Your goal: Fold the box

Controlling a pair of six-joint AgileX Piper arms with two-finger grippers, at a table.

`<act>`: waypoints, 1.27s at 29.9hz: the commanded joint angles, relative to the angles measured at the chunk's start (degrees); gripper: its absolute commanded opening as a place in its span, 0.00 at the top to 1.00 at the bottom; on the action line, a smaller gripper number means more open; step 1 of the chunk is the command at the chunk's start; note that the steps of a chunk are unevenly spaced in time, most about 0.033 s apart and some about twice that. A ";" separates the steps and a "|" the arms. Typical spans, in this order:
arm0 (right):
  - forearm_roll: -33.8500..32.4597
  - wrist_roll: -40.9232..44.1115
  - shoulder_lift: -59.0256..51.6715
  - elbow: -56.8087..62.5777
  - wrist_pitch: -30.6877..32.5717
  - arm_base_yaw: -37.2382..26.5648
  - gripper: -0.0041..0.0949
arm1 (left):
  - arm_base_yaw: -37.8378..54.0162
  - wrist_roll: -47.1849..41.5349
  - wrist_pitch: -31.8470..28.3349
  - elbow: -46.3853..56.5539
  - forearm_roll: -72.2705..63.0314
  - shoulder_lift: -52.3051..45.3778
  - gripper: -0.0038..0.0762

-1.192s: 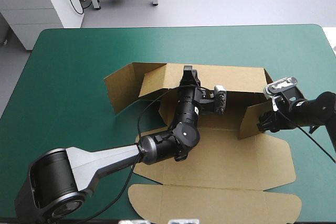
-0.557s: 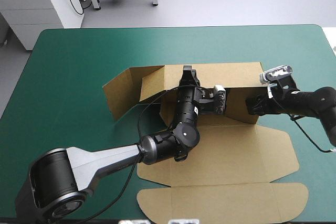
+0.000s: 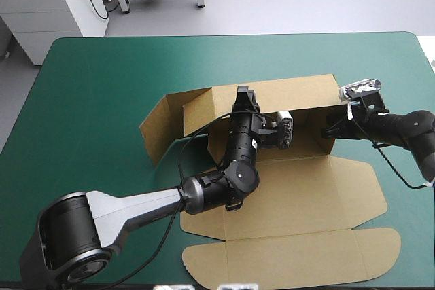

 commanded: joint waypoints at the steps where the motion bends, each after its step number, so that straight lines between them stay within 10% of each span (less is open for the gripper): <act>1: 2.62 0.52 -1.24 -0.48 3.72 0.39 0.91 | -0.49 -1.09 0.15 -1.33 2.28 -2.69 0.96; 14: -6.84 11.80 -7.69 0.30 3.58 0.39 0.93 | -0.49 -1.09 0.51 -1.33 2.28 -2.69 0.92; 24: -8.09 14.85 -7.47 0.30 3.58 0.39 0.93 | -0.49 -1.18 -4.41 -1.33 2.28 -2.69 0.43; 38: -10.54 17.63 -7.47 0.30 2.84 0.39 0.93 | -7.25 -1.18 4.03 -1.33 2.28 -2.79 0.42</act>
